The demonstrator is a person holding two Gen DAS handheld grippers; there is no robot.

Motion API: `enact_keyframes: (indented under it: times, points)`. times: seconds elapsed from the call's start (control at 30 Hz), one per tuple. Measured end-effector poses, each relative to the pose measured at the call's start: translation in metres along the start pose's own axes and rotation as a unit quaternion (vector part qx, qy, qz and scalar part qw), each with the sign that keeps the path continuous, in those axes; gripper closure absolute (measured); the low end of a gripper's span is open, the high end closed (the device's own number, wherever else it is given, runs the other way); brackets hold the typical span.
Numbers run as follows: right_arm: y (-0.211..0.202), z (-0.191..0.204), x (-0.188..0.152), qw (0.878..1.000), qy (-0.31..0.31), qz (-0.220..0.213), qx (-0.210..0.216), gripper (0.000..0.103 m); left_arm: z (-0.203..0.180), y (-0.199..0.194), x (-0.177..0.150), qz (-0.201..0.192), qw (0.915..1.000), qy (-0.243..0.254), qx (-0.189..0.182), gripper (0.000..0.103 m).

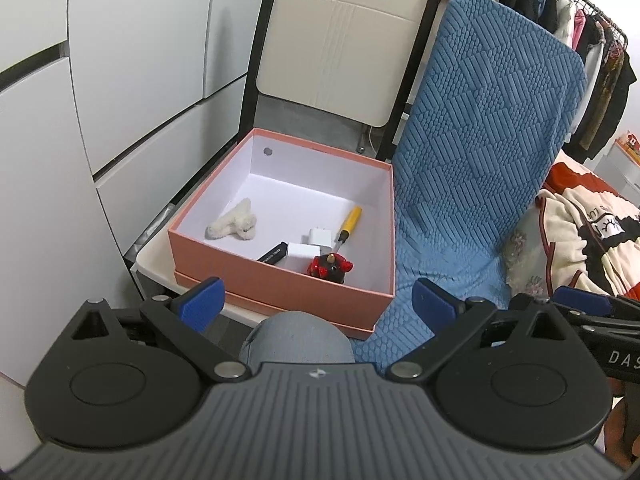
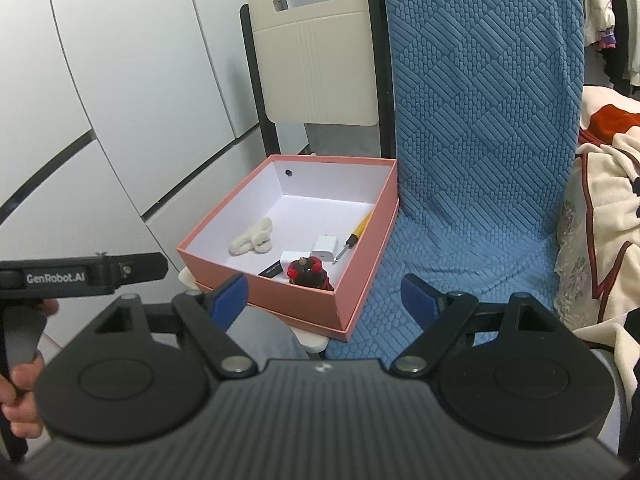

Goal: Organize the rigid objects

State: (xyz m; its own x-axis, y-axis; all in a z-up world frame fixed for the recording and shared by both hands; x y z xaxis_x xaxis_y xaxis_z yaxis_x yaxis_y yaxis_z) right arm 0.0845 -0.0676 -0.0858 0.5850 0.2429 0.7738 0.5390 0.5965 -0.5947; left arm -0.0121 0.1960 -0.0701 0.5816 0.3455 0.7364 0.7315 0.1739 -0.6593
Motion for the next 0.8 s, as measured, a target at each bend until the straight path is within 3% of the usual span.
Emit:
enact_keyframes:
  times: [0.8]
  points:
    - [0.0019, -0.0001, 0.0, 1.0, 0.002, 0.001, 0.007, 0.018, 0.0006, -0.0036, -0.0008, -0.011, 0.9999, -0.001, 0.001, 0.002]
Point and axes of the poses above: each gripper's, at about its wrist camera, not at the fingertips, and y roughly the way its jaws point, z to its left, x to its top, the point moved 7 cm from there along y, roughly the way its jaws point, and after that the axes turned 2 degrees about y, right-handed, at the moved point
